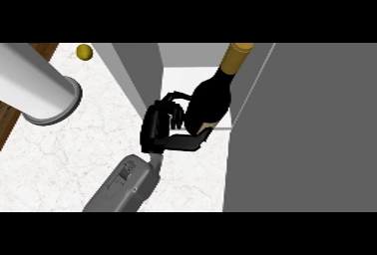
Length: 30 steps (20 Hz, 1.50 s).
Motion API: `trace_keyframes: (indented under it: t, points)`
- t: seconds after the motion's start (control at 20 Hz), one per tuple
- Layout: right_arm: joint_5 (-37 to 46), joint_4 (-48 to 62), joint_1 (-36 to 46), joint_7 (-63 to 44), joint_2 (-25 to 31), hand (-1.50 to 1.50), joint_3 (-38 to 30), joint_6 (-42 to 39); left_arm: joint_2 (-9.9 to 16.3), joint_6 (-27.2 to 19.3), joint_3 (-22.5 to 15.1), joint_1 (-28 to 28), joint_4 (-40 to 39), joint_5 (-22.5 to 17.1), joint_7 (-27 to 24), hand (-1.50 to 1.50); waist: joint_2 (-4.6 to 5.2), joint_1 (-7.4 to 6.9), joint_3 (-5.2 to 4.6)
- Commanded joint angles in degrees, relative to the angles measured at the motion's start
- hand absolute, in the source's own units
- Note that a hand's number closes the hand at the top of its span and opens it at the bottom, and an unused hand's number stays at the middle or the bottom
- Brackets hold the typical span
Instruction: Pick up the wine, place it into the cabinet and close the cabinet
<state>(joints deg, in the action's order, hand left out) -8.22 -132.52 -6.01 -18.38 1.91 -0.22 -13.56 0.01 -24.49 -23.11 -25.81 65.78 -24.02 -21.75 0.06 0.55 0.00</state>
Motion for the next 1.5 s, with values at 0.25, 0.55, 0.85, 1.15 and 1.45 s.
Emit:
trace_keyframes:
  t: [0.25,0.55,0.85,1.15,1.45]
  points:
    - [-1.5,0.5,3.7,-2.7,0.5,-1.5,-1.4,1.5,0.0,0.6,0.6,-0.8,-6.0,-2.6,-2.2,1.5,-0.05,-0.32,0.0]
    - [-3.1,3.0,0.0,2.0,1.1,-1.5,-3.2,-2.0,0.0,3.0,-0.1,-5.2,-20.9,-11.6,-12.6,1.5,0.11,0.34,-0.01]
    - [-3.4,-1.1,0.8,-2.7,0.8,-1.5,-2.2,0.1,0.0,4.5,-1.5,-7.8,-22.2,-19.4,-14.2,1.5,0.04,0.27,-0.02]
    - [1.0,0.9,-2.1,2.7,-1.7,-1.5,1.0,-0.7,0.0,12.1,-0.6,-12.7,-33.2,-21.0,-17.9,1.5,0.15,0.56,-0.03]
    - [-4.3,5.0,5.6,0.2,0.9,-1.5,-4.3,0.3,0.0,9.5,-3.0,-17.8,-35.5,-25.9,-17.5,1.5,0.27,0.77,-0.03]
